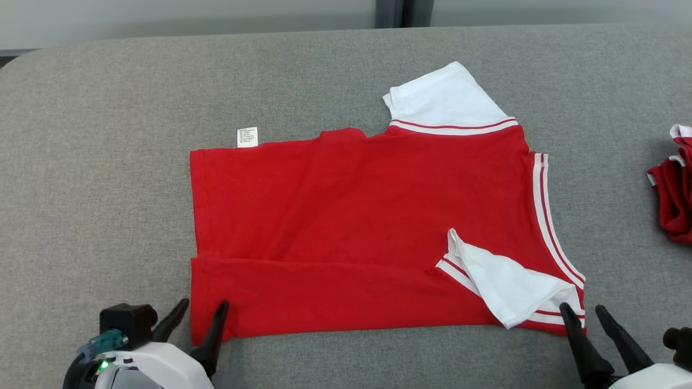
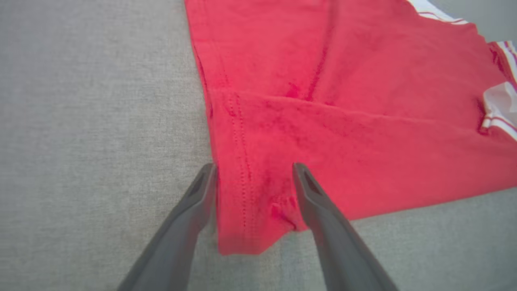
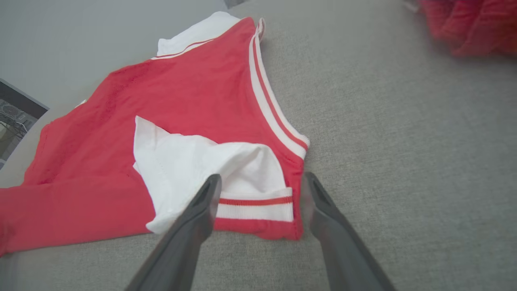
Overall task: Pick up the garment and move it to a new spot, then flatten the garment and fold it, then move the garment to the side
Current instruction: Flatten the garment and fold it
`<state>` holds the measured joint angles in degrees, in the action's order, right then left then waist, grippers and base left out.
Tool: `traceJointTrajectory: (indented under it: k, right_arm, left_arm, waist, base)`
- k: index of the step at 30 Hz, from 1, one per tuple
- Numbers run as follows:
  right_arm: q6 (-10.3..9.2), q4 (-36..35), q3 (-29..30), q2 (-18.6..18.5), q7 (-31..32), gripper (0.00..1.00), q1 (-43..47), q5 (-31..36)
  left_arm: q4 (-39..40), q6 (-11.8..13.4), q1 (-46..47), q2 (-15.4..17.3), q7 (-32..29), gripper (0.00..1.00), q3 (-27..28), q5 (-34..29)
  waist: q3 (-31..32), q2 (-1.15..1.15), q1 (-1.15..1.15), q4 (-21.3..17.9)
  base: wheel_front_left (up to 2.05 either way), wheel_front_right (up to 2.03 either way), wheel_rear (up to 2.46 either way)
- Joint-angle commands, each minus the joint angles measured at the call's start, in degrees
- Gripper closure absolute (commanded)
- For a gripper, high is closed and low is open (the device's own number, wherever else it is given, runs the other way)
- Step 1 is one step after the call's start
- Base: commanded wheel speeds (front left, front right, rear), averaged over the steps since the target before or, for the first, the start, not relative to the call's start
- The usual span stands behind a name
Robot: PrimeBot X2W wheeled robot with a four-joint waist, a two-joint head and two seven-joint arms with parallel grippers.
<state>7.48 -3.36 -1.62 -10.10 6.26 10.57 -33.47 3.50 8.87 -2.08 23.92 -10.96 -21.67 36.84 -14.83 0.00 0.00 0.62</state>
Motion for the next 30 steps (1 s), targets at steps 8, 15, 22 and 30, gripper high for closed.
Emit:
traceJointTrajectory:
  k: [8,15,22,30]
  right_arm:
    - [0.04,-0.53,3.59,1.64,-8.92,0.0,-3.64,5.27]
    - [0.04,0.04,5.06,2.3,-13.3,0.0,-10.03,10.28]
    - [0.03,3.9,1.85,-1.22,-12.25,0.0,-20.77,10.95]
    - [0.04,12.16,-2.1,-6.5,-11.3,0.0,-34.16,7.34]
  left_arm:
    - [0.93,3.01,3.44,-1.98,6.39,0.0,3.78,-1.16]
    - [0.9,4.24,8.68,-2.71,10.49,0.0,4.52,-4.28]
    - [-1.27,3.49,15.42,-3.79,11.57,0.0,3.84,-5.51]
    - [-5.92,0.28,24.48,-5.14,9.64,0.0,1.54,-5.11]
  waist:
    - [0.49,0.0,0.0,-0.3]
    - [0.46,0.0,0.0,-0.57]
    - [-1.36,0.0,0.0,-0.67]
    - [-5.87,0.0,0.0,2.03]
  base:
    - [0.0,0.0,0.0]
    - [0.0,0.0,0.0]
    - [0.0,0.0,0.0]
    - [0.0,0.0,0.0]
